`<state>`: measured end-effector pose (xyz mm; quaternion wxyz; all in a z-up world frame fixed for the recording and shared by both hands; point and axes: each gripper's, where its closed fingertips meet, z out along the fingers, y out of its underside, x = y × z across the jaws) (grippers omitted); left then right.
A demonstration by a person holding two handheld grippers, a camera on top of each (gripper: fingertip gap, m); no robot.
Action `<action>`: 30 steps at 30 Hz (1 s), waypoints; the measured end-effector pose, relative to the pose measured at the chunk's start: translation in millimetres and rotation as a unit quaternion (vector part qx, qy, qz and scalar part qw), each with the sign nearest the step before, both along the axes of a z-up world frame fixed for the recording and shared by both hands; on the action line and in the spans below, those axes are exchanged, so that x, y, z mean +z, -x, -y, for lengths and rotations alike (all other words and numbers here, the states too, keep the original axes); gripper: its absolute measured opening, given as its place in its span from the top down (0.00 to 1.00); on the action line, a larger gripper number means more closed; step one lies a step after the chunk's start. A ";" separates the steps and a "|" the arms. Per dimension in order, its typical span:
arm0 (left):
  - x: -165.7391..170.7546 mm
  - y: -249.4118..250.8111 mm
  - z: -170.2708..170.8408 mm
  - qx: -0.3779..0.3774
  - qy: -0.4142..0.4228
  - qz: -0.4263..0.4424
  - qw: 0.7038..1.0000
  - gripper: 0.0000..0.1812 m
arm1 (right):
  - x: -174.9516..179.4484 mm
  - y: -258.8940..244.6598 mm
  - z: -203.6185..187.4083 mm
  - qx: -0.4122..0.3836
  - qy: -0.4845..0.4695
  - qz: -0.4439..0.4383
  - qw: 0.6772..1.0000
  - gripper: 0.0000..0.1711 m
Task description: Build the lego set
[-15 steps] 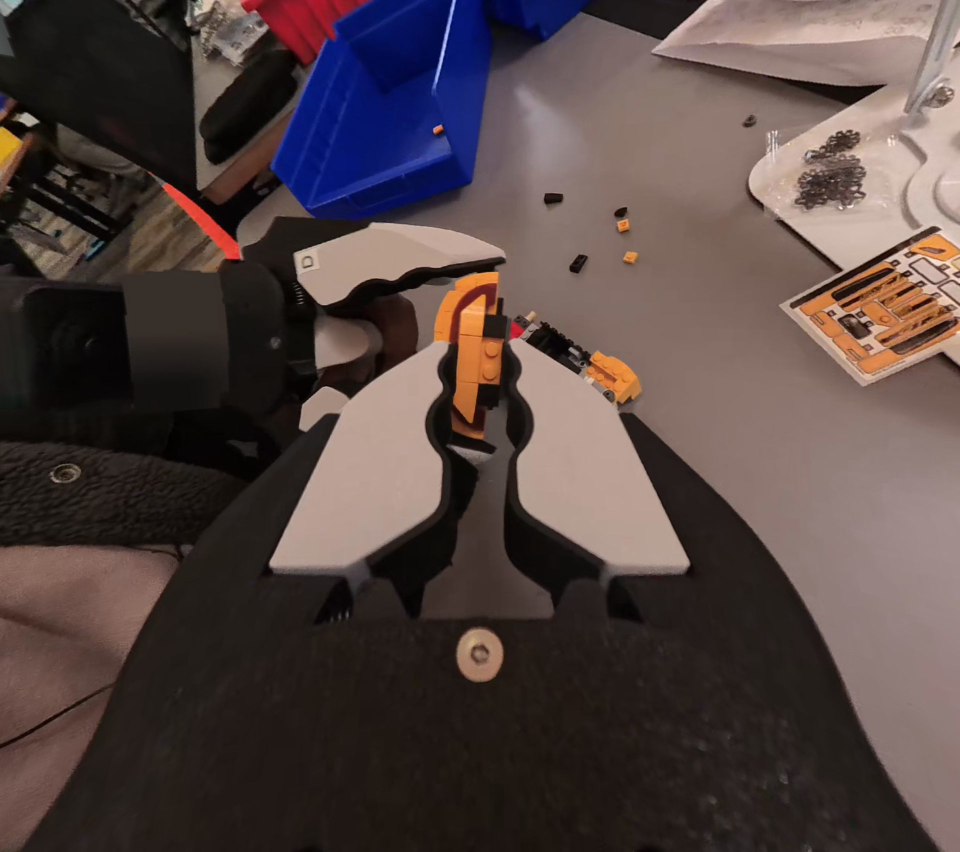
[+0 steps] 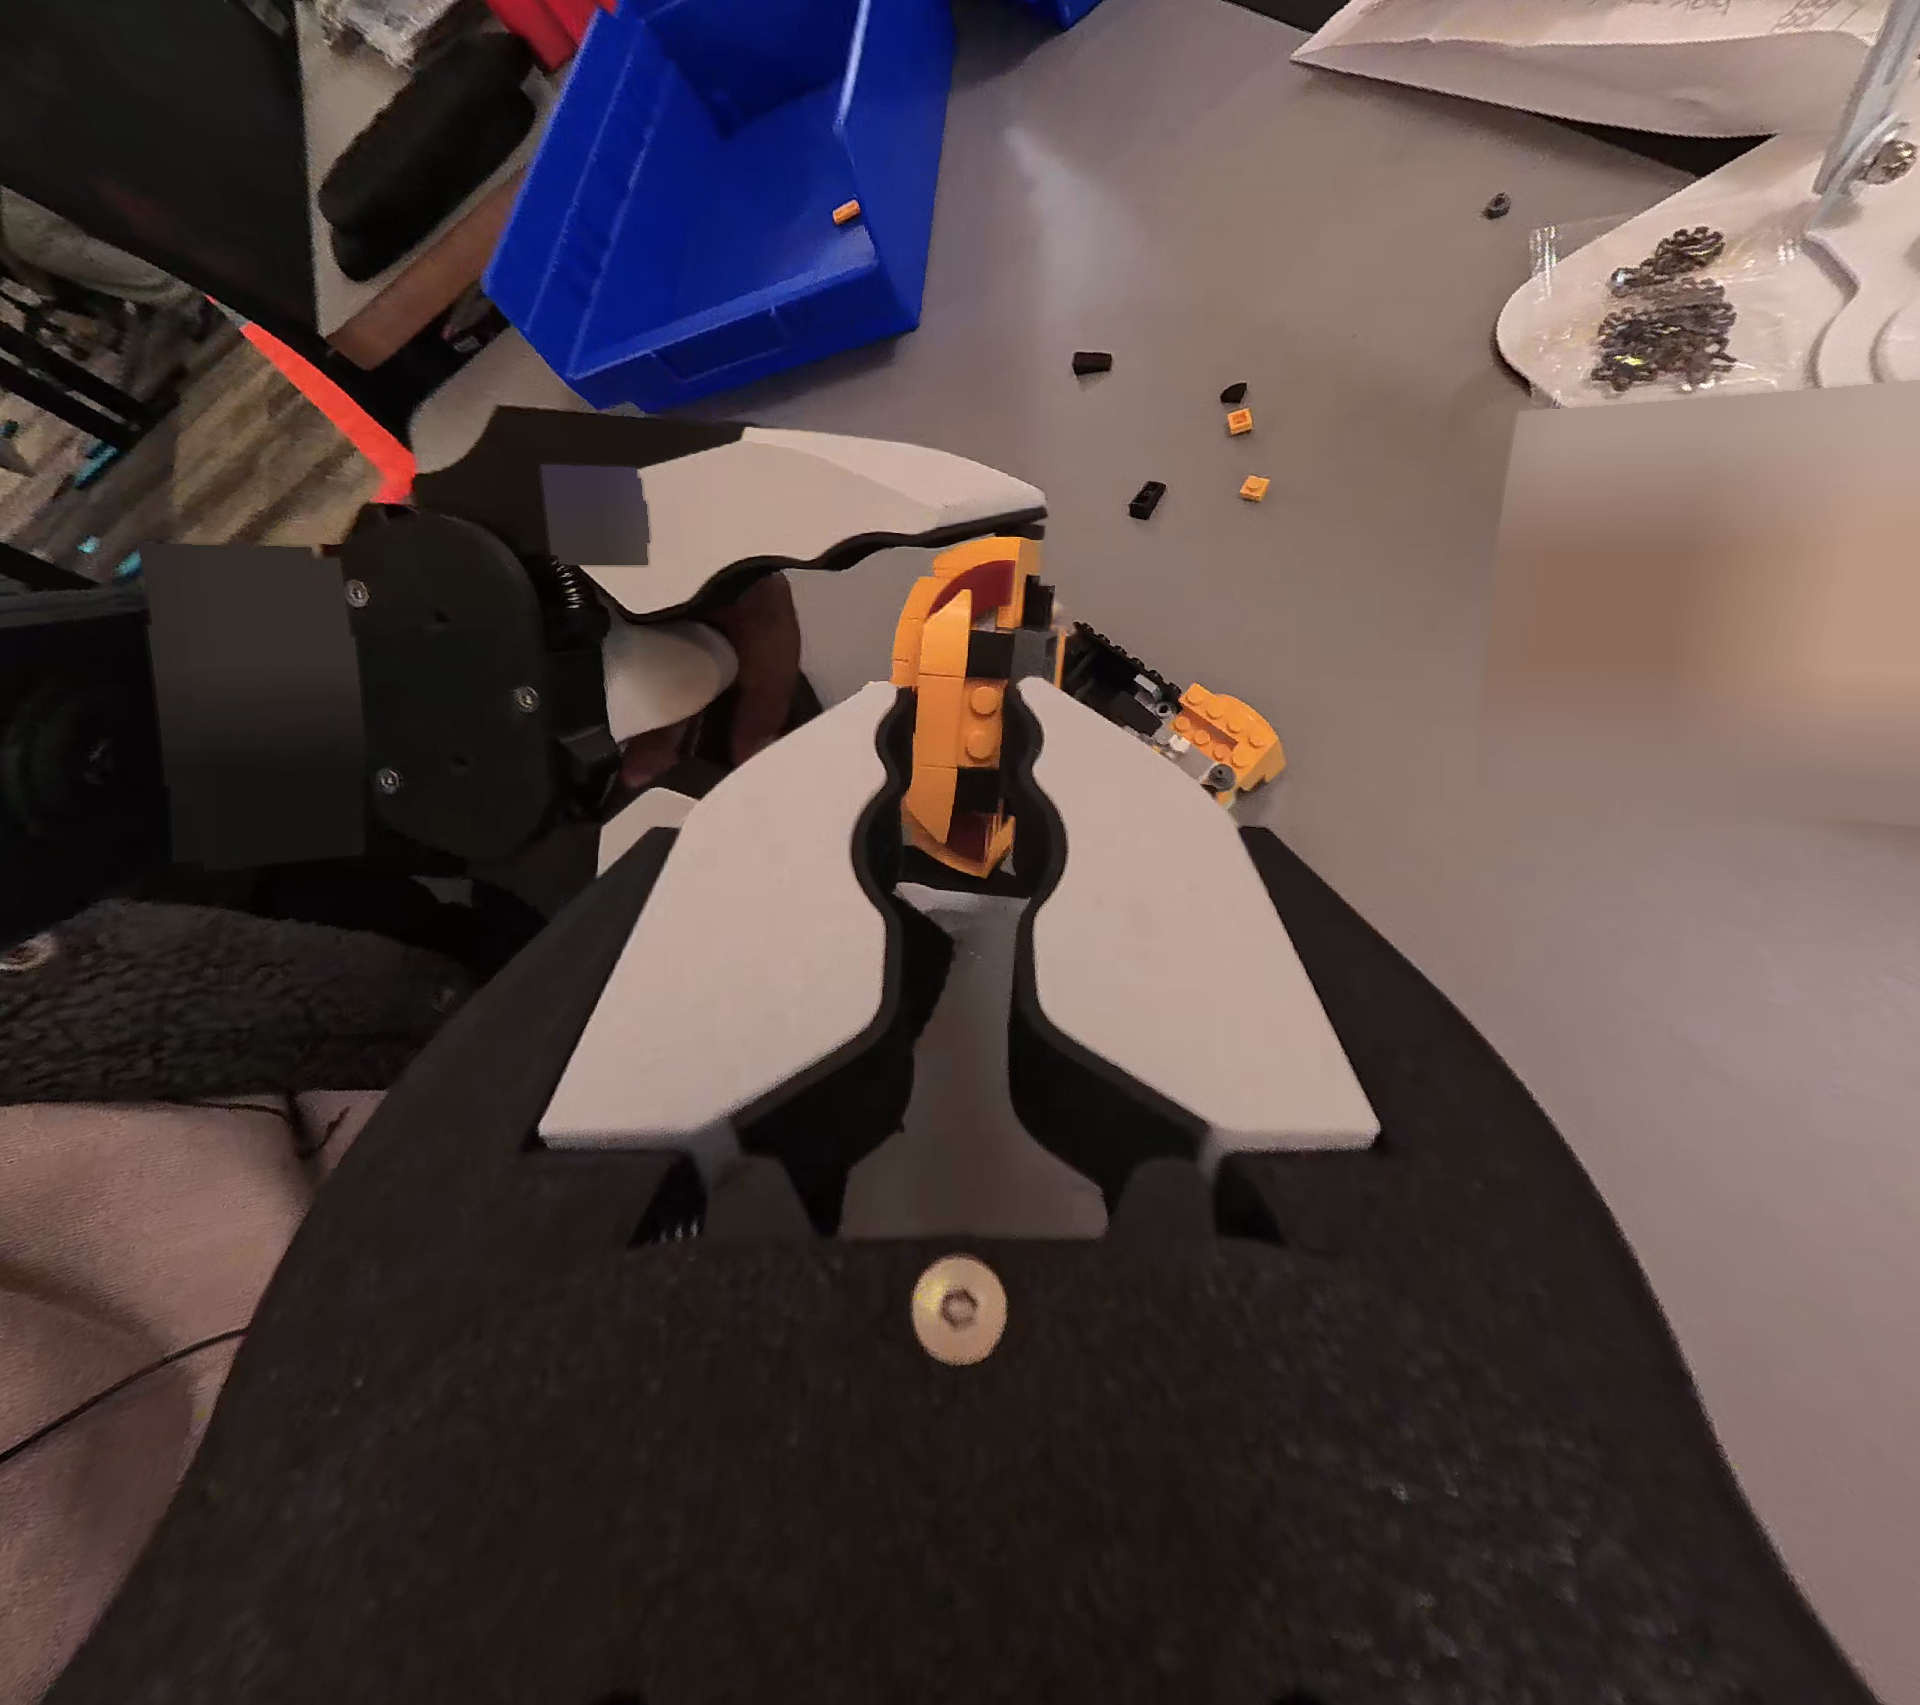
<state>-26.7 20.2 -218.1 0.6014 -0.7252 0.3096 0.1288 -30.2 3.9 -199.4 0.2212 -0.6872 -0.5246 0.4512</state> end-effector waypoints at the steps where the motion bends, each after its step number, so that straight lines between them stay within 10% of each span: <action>1: -1.1 0.4 -0.4 0.001 0.002 0.000 1.000 0.59 | -1.3 -0.1 -0.5 -0.002 -0.010 0.005 1.000 0.91; 30: -4.2 12.0 -8.2 -0.008 0.031 0.169 0.985 0.59 | 15.2 3.7 -13.9 -0.029 -0.118 0.008 0.993 0.78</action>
